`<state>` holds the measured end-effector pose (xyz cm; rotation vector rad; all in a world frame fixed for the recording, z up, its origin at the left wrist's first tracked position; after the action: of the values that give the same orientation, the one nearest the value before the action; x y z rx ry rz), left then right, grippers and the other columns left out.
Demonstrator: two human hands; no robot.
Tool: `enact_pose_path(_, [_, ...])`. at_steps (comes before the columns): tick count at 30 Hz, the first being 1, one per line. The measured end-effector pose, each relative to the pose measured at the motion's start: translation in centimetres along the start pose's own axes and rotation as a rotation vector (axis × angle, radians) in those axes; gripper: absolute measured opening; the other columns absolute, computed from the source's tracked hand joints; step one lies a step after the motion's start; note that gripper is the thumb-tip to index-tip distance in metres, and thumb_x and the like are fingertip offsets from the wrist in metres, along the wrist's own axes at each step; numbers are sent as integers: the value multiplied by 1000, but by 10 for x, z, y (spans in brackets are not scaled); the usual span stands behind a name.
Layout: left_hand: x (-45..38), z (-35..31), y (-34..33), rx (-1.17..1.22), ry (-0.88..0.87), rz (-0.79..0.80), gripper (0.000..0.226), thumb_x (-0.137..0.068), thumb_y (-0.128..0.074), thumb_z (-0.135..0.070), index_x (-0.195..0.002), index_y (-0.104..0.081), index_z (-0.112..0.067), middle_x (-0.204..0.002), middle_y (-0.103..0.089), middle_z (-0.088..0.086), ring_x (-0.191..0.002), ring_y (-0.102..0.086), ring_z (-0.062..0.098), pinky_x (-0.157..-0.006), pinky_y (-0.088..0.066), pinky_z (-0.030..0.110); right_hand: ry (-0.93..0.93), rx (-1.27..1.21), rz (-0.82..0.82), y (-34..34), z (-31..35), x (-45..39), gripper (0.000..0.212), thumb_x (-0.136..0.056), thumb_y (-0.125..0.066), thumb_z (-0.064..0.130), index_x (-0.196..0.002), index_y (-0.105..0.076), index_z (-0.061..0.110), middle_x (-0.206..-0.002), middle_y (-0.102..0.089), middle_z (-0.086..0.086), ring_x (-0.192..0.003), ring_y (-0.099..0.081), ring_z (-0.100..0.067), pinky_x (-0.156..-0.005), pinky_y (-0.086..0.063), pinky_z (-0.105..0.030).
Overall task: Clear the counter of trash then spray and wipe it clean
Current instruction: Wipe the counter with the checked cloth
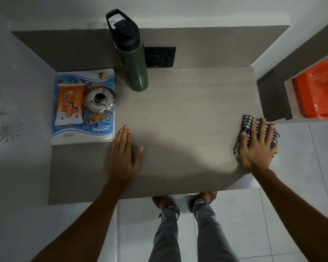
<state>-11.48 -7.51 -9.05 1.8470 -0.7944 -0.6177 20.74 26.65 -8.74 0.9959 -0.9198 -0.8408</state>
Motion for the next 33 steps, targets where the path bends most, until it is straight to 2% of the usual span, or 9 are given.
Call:
enact_pose_path(6, [-2, 4, -5, -16, -17, -19, 77, -113, -41, -53, -170, -27, -5, -181, -26, 12, -169, -24, 26, -137, -28, 47, 117, 34, 30, -16, 87, -47, 79, -108, -12, 71, -175, 3, 32, -185, 7, -3, -170, 9, -38, -131, 1, -75])
enact_pose_path(10, [-2, 5, -7, -1, 10, 28, 77, -112, -39, -54, -172, -23, -8, -182, -22, 10, -170, -20, 24, -138, -25, 48, 232, 75, 26, -37, 173, -51, 70, -113, -24, 59, -176, -6, 33, -185, 1, -2, -171, 6, -36, -131, -2, -73])
enact_pose_path(14, [-2, 4, -5, 6, 21, 29, 73, -113, -40, -49, -171, -25, -8, -182, -23, 10, -170, -20, 24, -139, -22, 45, 417, 83, 57, -63, 242, -19, 70, -112, -24, 58, -176, -10, 33, -185, -3, -2, -171, 4, -33, -133, -2, -70])
enact_pose_path(17, [-1, 3, -4, -9, 8, 3, 69, -114, -39, -43, -171, -27, -7, -181, -25, 10, -170, -21, 23, -140, -20, 40, 587, 90, 75, -87, 260, 30, 69, -112, -28, 56, -175, -16, 30, -185, -7, -3, -171, -1, -34, -133, -4, -70])
enact_pose_path(22, [-1, 4, -6, -23, 12, 14, 63, -115, -33, -37, -171, -27, -7, -181, -24, 9, -170, -21, 22, -138, -25, 47, 703, 17, 82, -105, 216, 115, 68, -114, -30, 57, -175, -14, 33, -185, -4, 0, -171, -2, -32, -134, -5, -64])
enact_pose_path(25, [-2, 3, -7, -14, 19, 22, 64, -115, -33, -39, -171, -25, -8, -182, -23, 8, -171, -19, 20, -138, -25, 46, 698, 45, 86, -103, 162, 143, 69, -113, -28, 59, -175, -12, 34, -185, -1, 2, -172, 1, -30, -133, -11, -67])
enact_pose_path(29, [-2, 2, -5, 2, 49, 61, 70, -114, -32, -48, -173, -21, -11, -183, -18, 4, -172, -14, 18, -138, -25, 48, 508, 91, 68, -79, 89, 128, 68, -112, -25, 65, -174, -9, 42, -185, 4, 7, -171, 9, -25, -132, -6, -69])
enact_pose_path(33, [-2, 0, -3, 1, 73, 87, 77, -111, -36, -55, -173, -20, -12, -184, -17, 4, -172, -14, 20, -139, -23, 48, 354, 73, 39, -45, 38, 87, 70, -110, -20, 67, -174, -8, 42, -185, 3, 8, -172, 5, -26, -134, -6, -68])
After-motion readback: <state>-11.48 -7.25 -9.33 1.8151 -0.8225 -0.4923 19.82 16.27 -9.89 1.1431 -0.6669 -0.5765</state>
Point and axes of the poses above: each hand's wrist, its own x-axis away from the middle knuckle, its own y-axis out of the back of the hand, z = x × y, the point moved 5 cm from there along -x, towards the middle knuckle
